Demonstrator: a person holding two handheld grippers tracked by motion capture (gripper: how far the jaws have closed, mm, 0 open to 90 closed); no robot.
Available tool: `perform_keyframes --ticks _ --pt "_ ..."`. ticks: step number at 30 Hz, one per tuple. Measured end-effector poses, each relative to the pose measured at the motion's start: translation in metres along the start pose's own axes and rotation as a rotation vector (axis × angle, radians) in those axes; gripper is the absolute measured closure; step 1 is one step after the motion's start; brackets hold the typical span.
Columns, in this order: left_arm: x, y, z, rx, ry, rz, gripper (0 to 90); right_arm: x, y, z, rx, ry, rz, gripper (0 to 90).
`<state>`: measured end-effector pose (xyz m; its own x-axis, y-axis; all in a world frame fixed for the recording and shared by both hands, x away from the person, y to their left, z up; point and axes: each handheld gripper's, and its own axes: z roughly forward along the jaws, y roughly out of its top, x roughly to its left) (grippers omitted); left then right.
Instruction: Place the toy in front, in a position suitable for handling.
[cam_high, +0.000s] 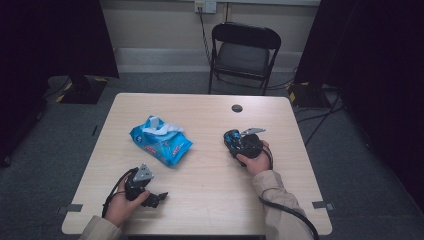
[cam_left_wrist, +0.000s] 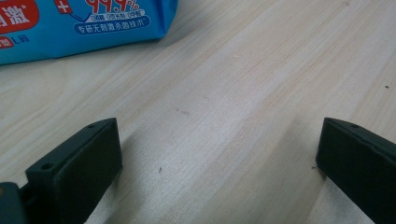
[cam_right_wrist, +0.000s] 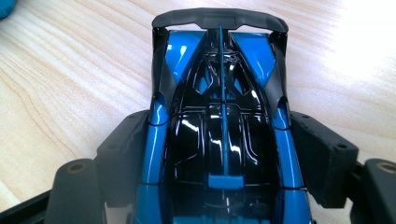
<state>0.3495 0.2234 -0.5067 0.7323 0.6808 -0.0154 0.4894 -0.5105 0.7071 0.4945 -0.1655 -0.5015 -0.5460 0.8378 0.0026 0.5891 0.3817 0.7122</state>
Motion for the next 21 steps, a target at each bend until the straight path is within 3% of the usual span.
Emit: perform_keyframes --ticks 10,21 --pt "0.000 0.000 0.000 0.002 0.000 0.000 0.0 0.001 0.000 -0.002 0.008 -0.018 -0.021 25.9" --pt "0.000 0.000 0.000 0.005 -0.002 0.000 0.0 -0.004 0.000 -0.010 0.010 -0.007 -0.010 26.0"
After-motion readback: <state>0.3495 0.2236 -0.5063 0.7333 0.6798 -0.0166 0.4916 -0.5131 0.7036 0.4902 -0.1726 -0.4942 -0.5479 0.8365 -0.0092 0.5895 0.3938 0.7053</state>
